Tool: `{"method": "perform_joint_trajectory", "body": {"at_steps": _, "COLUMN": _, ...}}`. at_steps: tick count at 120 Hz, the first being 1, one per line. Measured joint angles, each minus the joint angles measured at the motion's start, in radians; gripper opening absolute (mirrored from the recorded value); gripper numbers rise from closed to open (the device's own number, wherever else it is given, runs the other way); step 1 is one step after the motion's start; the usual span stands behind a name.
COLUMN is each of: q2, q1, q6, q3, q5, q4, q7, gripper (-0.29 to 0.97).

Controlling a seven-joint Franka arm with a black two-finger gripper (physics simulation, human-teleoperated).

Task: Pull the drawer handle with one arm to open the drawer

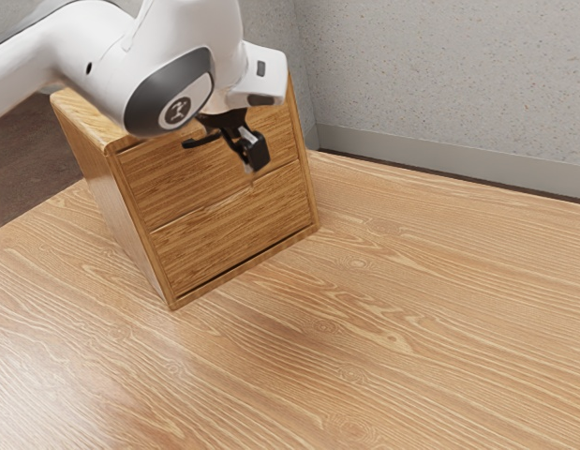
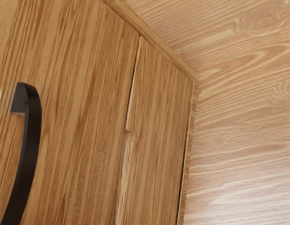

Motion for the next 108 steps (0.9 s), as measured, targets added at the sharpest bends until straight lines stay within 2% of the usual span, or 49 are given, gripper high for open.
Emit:
{"method": "perform_joint_trajectory", "body": {"at_steps": 23, "q2": 0.002, "q1": 0.083, "q6": 0.002, "q3": -0.076, "q5": 0.001, "q4": 0.007, "q7": 0.005, "gripper": 0.68}}
{"method": "perform_joint_trajectory", "body": {"at_steps": 108, "q2": 0.071, "q1": 0.132, "q6": 0.045, "q3": -0.074, "q5": 0.013, "q4": 0.042, "q7": 0.016, "gripper": 0.68}}
